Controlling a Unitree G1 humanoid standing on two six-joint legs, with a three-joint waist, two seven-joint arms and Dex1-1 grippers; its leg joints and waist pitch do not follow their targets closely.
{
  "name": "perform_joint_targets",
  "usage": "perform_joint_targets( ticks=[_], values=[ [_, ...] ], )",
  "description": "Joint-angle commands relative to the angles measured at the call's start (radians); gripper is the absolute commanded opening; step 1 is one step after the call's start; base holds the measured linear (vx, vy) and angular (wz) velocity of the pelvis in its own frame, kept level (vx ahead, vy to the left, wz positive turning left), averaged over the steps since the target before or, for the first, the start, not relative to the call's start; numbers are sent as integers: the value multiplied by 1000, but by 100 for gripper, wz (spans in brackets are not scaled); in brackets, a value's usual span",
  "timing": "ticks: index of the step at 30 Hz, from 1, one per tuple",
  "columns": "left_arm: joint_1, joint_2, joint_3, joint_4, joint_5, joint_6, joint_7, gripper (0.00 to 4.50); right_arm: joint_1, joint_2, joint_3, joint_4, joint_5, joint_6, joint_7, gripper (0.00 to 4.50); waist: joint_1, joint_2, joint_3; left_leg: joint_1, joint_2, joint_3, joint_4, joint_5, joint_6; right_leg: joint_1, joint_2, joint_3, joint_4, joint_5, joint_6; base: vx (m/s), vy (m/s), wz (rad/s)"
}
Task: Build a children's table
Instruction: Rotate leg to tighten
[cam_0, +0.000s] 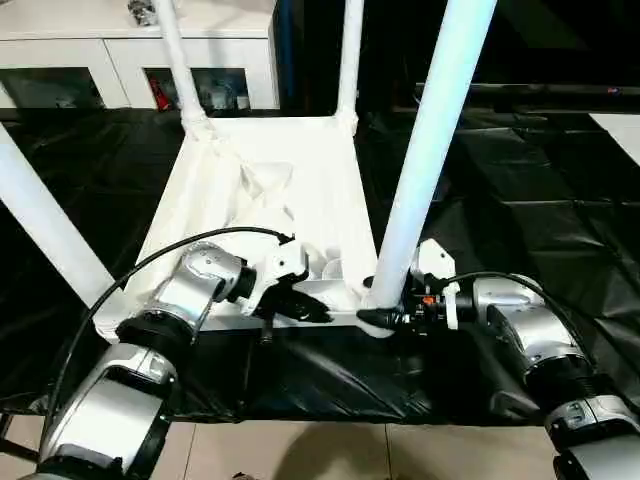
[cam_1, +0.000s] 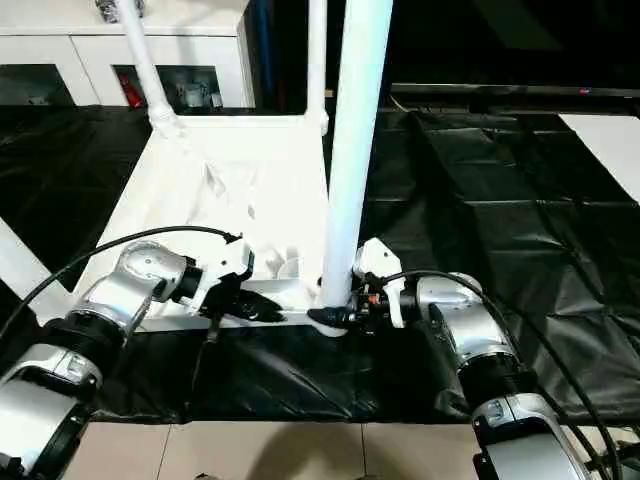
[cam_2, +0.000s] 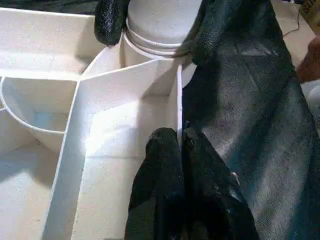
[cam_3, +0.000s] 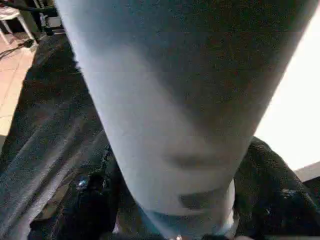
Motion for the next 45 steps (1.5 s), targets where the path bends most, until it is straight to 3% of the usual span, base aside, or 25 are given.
perform_joint_targets(
  ticks=[1,5,8,11,13,15,17,18,20,21,22,26,29,32,34,35,37,39,41,43,45],
  values=[
    [-16,-10,-33,17,14,-5,-28,0,-2,16,41,-17,3,18,47,265,-1,-8,-62,13,20,-1,-59,-237,86,49,-24,25,-52,-161,-267,0,0,0],
    [-15,-13,-29,17,9,6,-24,0,10,27,28,-26,9,39,18,264,-1,-8,-62,13,21,-2,-60,-247,76,49,-25,26,-53,-179,-262,0,0,0],
    [-7,-29,-16,4,10,43,44,0,28,56,-5,-24,1,58,-103,264,-1,-4,-59,14,22,-2,-63,-246,69,48,-24,27,-53,-175,-259,0,0,0],
    [-3,-78,4,-11,22,107,191,0,29,115,-57,21,-33,73,-350,264,-13,-5,-52,18,18,-6,-70,-329,25,42,-26,26,-66,-316,-225,0,0,0],
    [1,-108,11,-23,25,134,254,0,29,144,-76,39,-45,91,-455,263,-20,-4,-50,23,15,-12,-72,-371,2,36,-27,26,-80,-420,-181,0,0,0],
    [7,-146,16,-39,27,161,312,0,30,184,-93,56,-52,89,-555,263,-28,-5,-50,22,12,-13,-73,-391,1,33,-24,25,-86,-438,-168,0,0,0],
    [10,-209,25,-59,30,195,410,0,13,244,-117,97,-71,99,-729,263,-41,5,-48,21,12,-17,-75,-410,-9,31,-23,24,-86,-448,-161,0,0,0],
    [10,-228,29,-66,33,205,447,0,4,262,-124,109,-77,90,-780,263,-51,0,-49,18,9,-19,-75,-423,-13,31,-21,20,-88,-460,-153,0,0,0],
    [11,-238,25,-73,39,206,467,0,-3,279,-135,113,-81,94,-832,263,-58,1,-50,21,6,-18,-72,-446,-5,27,-20,17,-95,-477,-145,0,0,0],
    [16,-247,23,-85,40,205,484,0,-9,296,-136,105,-93,83,-871,263,-65,0,-51,17,6,-19,-72,-446,3,29,-20,18,-95,-466,-145,0,0,0],
    [18,-250,23,-89,39,206,487,0,-10,298,-131,102,-103,78,-882,297,-67,1,-52,14,6,-19,-73,-442,7,29,-19,17,-94,-456,-143,0,0,0],
    [30,-242,20,-95,43,202,490,0,-13,292,-118,91,-144,58,-932,335,-67,2,-54,13,6,-16,-72,-427,15,30,-17,19,-90,-398,-160,0,0,0],
    [37,-226,19,-95,52,201,495,0,-14,275,-118,88,-155,45,-935,366,-63,3,-55,11,10,-15,-72,-402,21,33,-19,22,-83,-342,-180,0,0,0],
    [53,-194,22,-100,54,173,493,0,5,220,-121,59,-135,7,-859,379,-59,-11,-58,6,10,-11,-68,-362,44,39,-21,23,-77,-296,-194,0,0,0],
    [60,-188,22,-106,53,161,493,0,18,201,-114,38,-129,0,-819,379,-56,-9,-59,6,10,-9,-65,-333,57,40,-20,24,-75,-264,-199,0,0,0],
    [66,-181,23,-112,52,148,495,0,34,183,-114,12,-118,-3,-779,379,-56,-18,-59,4,10,-7,-64,-328,65,41,-19,24,-75,-259,-200,0,0,0],
    [86,-166,38,-134,44,124,512,0,87,113,-128,-84,-64,-1,-640,379,-44,-18,-60,7,15,-6,-60,-300,91,43,-22,27,-72,-236,-201,0,0,0],
    [97,-163,53,-147,36,118,528,0,111,82,-133,-127,-40,1,-583,379,-39,-22,-61,-1,14,-5,-57,-243,113,49,-22,26,-65,-189,-209,0,0,0],
    [118,-161,77,-179,12,100,533,0,143,38,-147,-186,2,13,-505,379,-37,-27,-62,-2,14,-5,-56,-234,124,52,-23,26,-65,-185,-209,0,0,0],
    [142,-153,89,-221,0,96,535,0,165,-1,-156,-221,21,15,-460,379,-38,-26,-59,-4,14,-6,-57,-234,129,51,-23,24,-66,-215,-205,0,0,0],
    [179,-148,115,-300,-30,125,548,0,188,-55,-164,-256,48,9,-402,379,-45,-32,-59,-6,15,-6,-56,-248,125,50,-23,22,-71,-273,-195,0,0,0]
  ],
)
